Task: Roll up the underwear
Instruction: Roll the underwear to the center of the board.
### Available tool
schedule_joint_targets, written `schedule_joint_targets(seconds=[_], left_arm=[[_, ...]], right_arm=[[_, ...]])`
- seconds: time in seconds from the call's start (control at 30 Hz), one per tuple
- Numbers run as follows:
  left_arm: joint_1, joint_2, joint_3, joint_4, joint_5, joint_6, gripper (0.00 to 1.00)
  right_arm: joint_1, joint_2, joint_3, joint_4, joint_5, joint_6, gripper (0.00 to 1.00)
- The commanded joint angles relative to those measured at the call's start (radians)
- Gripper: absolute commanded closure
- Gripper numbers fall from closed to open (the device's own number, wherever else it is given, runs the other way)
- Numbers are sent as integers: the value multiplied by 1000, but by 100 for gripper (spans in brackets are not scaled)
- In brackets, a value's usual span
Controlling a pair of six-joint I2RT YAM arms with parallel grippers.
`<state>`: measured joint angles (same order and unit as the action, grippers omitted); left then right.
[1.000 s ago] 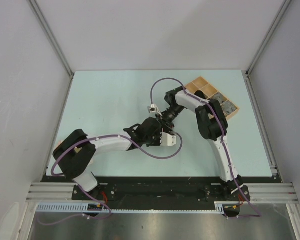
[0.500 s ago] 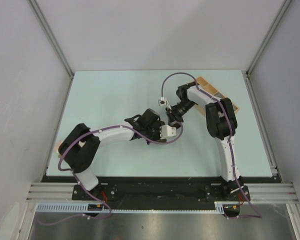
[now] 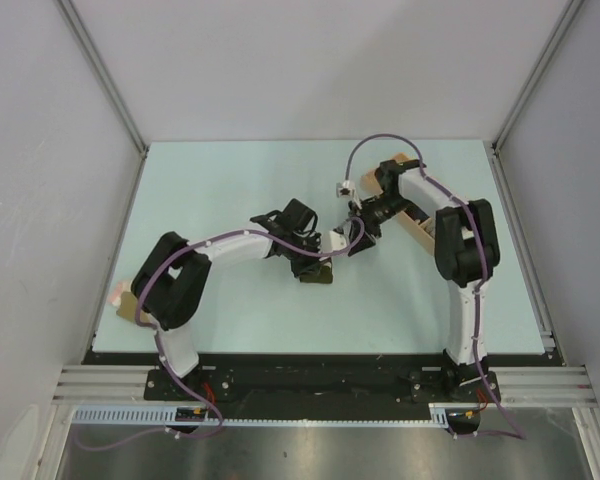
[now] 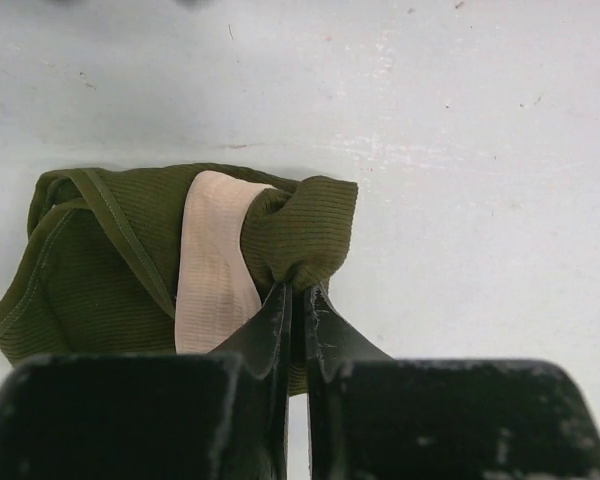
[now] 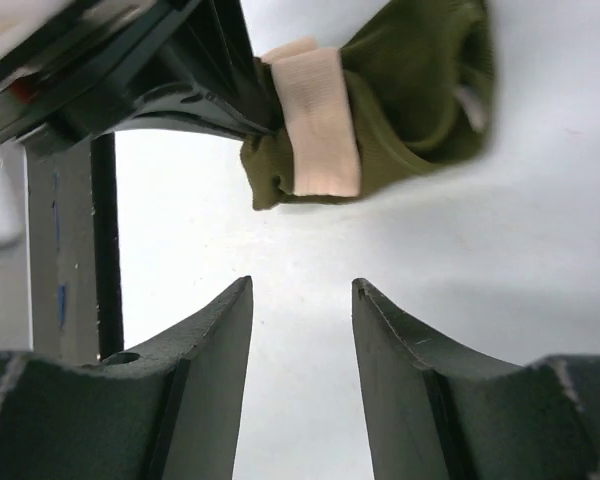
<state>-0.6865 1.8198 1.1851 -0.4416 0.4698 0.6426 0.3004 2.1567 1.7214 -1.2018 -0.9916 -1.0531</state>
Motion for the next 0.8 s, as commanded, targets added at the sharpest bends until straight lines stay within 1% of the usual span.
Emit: schedule_joint_targets(seconds=[0.0,0.07,0.13,0.2,0.23,0.27,0.33,0.37,0.4,0.43,0.47,0.5,0.53,0.57,0.63,0.73,0.77], left_arm=[[31,61,45,-75,-7,15,99],[41,72,68,-88,12,15,99],[59,96,91,-123,35,15,99],[83,117,131,-152,67,19,99],[90,142,143,-182,75,17,99],[97,157,174,-198,85,17,99],[113,196,202,-239,104,12,99],[119,203,223,-247,107,11,99],[125,213,232,-253,115,6,99],[131,220,241,-265,119,2,99],[137,236,263,-272,124,-4,99],[148,246,272,-278,130,-9,99],[156,253,281,-284,138,-12,99],[162,268,301,-295,145,-21,98],[177,289,326,-315,158,-26,98],[189,332,370,-348,153,-34,98],[192,343,392,-359,151,-34,98]], right_arm=[[-81,-153,-63,181,-85,59,51],[-127,-198,-124,232,-145,51,50],[-145,-273,-207,306,-168,-5,50],[-150,-355,-273,312,-189,-135,48],[-147,-379,-305,306,-197,-298,45],[-139,-403,-371,294,-202,-382,41],[-100,-452,-429,277,-185,-516,34],[-80,-465,-468,287,-145,-556,34],[-29,-474,-491,344,-121,-547,34],[-5,-501,-512,384,-92,-532,34],[23,-515,-572,437,-23,-478,34],[60,-535,-600,558,20,-451,34],[124,-557,-621,608,71,-426,34],[159,-552,-629,631,155,-388,34],[216,-529,-631,671,201,-366,34],[273,-523,-661,748,319,-332,34],[284,-518,-664,771,333,-326,34]])
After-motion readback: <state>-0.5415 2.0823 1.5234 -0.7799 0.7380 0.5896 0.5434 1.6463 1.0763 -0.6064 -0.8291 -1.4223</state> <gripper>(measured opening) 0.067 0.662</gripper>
